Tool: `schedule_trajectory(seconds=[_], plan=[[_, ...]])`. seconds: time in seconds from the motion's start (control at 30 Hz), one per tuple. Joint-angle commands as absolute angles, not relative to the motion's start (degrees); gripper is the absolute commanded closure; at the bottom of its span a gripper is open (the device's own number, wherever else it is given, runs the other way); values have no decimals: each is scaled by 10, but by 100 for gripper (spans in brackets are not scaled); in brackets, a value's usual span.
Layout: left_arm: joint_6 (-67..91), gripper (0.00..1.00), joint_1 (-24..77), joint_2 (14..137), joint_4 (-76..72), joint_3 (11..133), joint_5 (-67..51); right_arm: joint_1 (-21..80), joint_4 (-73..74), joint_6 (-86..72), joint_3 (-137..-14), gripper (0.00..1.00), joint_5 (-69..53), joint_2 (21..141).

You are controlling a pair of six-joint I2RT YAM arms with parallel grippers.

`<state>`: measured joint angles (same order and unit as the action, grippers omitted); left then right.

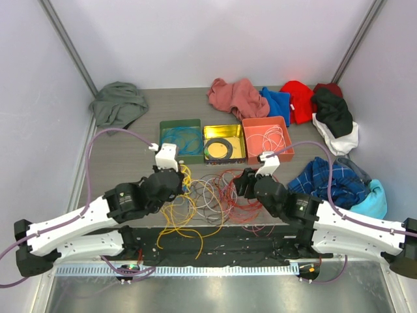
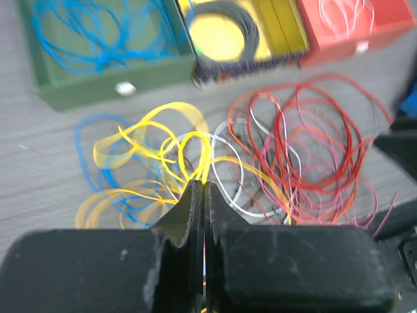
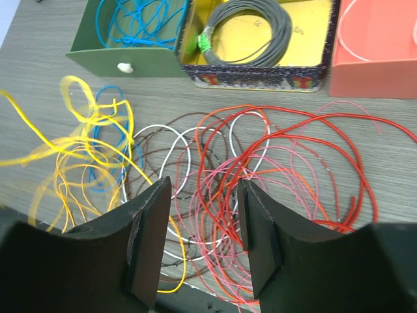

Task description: Untangle the cables

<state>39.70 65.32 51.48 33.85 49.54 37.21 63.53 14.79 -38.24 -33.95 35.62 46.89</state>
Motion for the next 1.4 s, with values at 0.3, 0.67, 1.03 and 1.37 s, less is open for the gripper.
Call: schedule_trajectory(seconds=[0.3,0.67,1.03,1.37], plan=[[460,100,630,508,509,497,462,637,86,-370,-350,47,322,496],[577,100,617,509,498,416,371,624,84,-363,-384,48,350,642],[632,100,605,554,414,365,320,616,18,-285,-500,51,238,801],[671,100,604,524,352,298,268,602,3,-286,-542,53,214,939]])
